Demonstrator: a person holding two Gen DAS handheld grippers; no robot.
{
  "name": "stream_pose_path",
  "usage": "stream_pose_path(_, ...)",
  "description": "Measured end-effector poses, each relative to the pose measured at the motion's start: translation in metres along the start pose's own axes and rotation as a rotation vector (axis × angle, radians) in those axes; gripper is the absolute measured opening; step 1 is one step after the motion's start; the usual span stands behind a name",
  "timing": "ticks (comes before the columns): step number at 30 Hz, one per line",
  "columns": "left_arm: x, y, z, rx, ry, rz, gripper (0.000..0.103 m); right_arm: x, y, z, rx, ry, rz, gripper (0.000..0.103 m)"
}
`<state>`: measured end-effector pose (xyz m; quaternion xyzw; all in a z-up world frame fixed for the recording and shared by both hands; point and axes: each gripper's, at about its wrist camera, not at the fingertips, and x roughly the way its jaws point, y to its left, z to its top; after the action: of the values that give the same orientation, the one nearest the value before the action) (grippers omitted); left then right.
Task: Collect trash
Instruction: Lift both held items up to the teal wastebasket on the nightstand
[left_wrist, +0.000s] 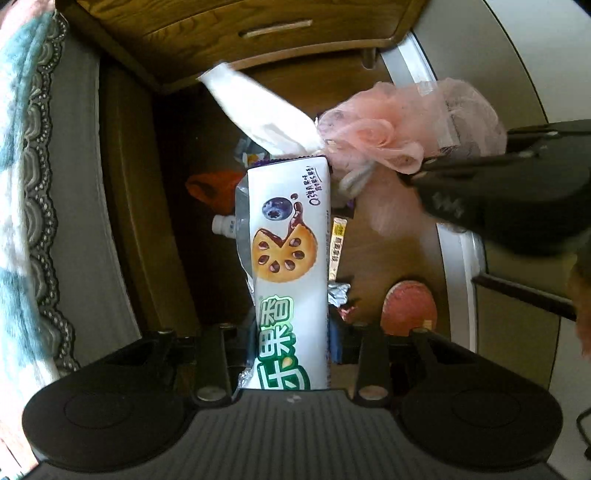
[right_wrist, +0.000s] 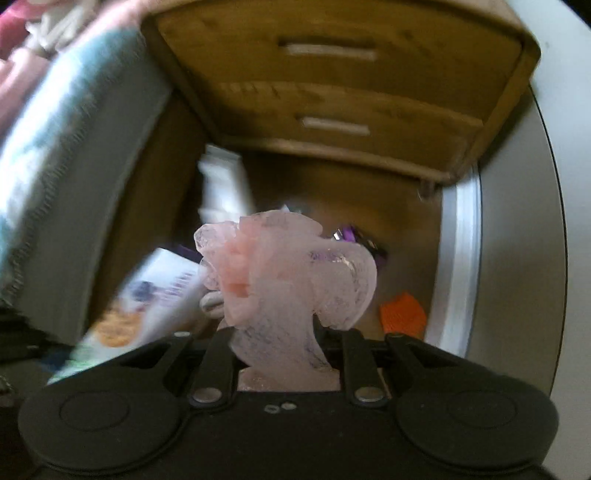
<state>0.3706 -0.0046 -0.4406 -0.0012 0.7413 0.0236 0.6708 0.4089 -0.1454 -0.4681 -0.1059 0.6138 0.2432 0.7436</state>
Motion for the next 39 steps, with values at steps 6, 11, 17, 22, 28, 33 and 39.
stream_pose_path(6, -0.012, -0.003, 0.002, -0.035, 0.026, -0.009, 0.034, -0.028, -0.027, -0.007, 0.003, 0.011, -0.010, 0.016)
stream_pose_path(11, -0.012, -0.009, 0.007, -0.046, 0.039, -0.026, 0.034, -0.060, -0.033, -0.009, 0.038, -0.030, 0.047, 0.015)
stream_pose_path(17, -0.037, -0.027, 0.007, 0.000, -0.028, -0.103, 0.031, -0.028, -0.005, -0.002, 0.027, -0.008, 0.092, 0.014)
stream_pose_path(22, -0.020, -0.015, -0.003, -0.039, 0.025, -0.102, 0.031, 0.014, -0.007, -0.001, -0.012, 0.057, 0.004, 0.013)
stream_pose_path(28, 0.000, 0.005, -0.013, -0.081, 0.066, -0.084, 0.031, 0.006, -0.025, -0.008, -0.024, 0.053, -0.023, 0.013)
stream_pose_path(33, -0.037, 0.010, -0.017, -0.073, 0.008, -0.060, 0.031, -0.016, -0.035, -0.010, -0.001, 0.034, -0.026, 0.013)
stream_pose_path(39, -0.133, 0.015, -0.007, -0.080, -0.173, 0.006, 0.031, -0.109, -0.034, 0.015, 0.015, -0.099, 0.020, 0.013)
